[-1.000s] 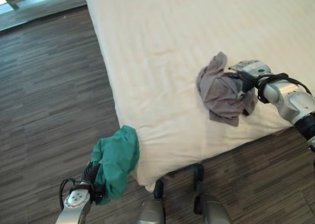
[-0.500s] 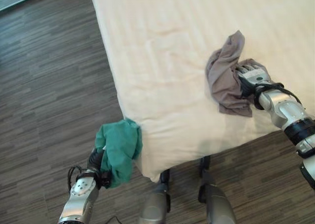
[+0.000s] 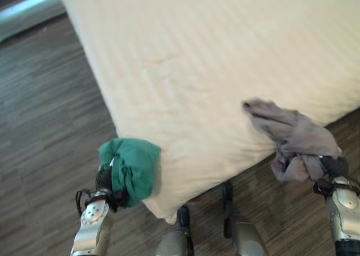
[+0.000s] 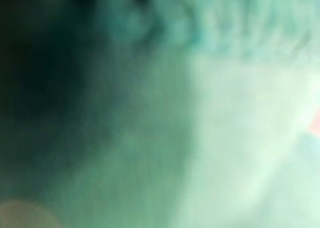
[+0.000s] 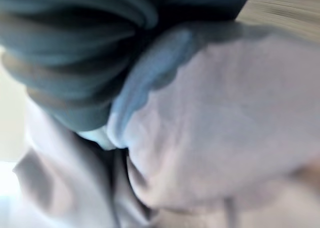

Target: Pick up bed clothes into laundry basket.

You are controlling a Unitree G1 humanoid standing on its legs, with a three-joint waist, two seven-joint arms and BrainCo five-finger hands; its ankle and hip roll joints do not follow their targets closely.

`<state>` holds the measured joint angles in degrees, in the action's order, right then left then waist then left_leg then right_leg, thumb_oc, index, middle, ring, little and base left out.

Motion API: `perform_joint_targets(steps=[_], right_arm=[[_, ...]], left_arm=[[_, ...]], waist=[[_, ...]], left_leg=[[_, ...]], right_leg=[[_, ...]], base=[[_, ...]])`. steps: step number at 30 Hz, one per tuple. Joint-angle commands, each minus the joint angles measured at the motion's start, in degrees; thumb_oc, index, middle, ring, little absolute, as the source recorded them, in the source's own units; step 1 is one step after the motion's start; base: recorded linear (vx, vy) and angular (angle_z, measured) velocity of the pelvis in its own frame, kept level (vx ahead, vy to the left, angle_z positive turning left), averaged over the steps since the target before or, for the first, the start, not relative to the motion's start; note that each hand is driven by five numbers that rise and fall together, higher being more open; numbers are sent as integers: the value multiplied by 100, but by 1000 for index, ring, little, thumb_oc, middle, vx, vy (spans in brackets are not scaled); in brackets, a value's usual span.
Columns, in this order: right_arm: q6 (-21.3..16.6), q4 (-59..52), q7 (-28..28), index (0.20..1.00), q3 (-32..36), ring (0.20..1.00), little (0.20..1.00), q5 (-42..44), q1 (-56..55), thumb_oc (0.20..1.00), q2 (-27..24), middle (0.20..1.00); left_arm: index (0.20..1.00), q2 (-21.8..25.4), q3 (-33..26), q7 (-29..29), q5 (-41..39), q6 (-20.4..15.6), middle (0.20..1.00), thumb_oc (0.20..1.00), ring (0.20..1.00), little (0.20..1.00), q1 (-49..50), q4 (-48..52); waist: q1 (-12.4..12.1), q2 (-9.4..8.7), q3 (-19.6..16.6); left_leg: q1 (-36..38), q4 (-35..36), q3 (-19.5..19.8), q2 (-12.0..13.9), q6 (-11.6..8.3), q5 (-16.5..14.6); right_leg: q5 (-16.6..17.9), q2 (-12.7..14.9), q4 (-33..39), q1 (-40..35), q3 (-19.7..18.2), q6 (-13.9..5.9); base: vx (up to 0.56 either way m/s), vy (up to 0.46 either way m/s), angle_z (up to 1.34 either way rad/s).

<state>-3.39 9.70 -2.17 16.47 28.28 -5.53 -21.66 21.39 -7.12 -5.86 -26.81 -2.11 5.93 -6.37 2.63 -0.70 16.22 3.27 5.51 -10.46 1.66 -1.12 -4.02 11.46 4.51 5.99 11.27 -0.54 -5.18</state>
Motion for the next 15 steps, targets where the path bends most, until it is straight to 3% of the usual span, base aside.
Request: perform_joint_targets(steps=[1, 5, 8, 15], right_arm=[[-798, -610, -29, 200, 215, 200, 200, 493, 278, 200, 17, 200], [-674, -742, -115, 200, -129, 200, 200, 272, 140, 200, 283, 200], [-563, -676, -11, 200, -538, 200, 200, 472, 14, 200, 504, 200], [-419, -781, 206, 200, -872, 200, 200, 448, -82, 200, 476, 200]], left_arm=[[200, 142, 20, 197, -226, -326, 200, 200, 200, 200, 2, 330], [200, -168, 264, 273, -407, -338, 200, 200, 200, 200, 49, 546], [200, -376, 777, 525, -605, -175, 200, 200, 200, 200, 199, 607], [200, -402, 1023, 701, -478, -80, 200, 200, 200, 200, 410, 612]], waist=[[61, 5, -579], [93, 42, -807], [112, 99, -964], [99, 130, -1065]], left_leg=[[-122, -51, 427, -3, -163, 474], [97, -51, 190, 45, -143, 524], [269, -51, 106, 73, -118, 507], [390, -51, 57, 99, -108, 515]], right_leg=[[-996, 294, -353, -1044, 32, -333], [-870, 219, -376, -1112, -23, -338], [-918, 181, -420, -1240, -29, -319], [-949, 143, -426, -1358, -21, -292]], base=[[3, -33, 5], [-40, -35, -14], [-43, -45, -21], [-22, -29, -5]])
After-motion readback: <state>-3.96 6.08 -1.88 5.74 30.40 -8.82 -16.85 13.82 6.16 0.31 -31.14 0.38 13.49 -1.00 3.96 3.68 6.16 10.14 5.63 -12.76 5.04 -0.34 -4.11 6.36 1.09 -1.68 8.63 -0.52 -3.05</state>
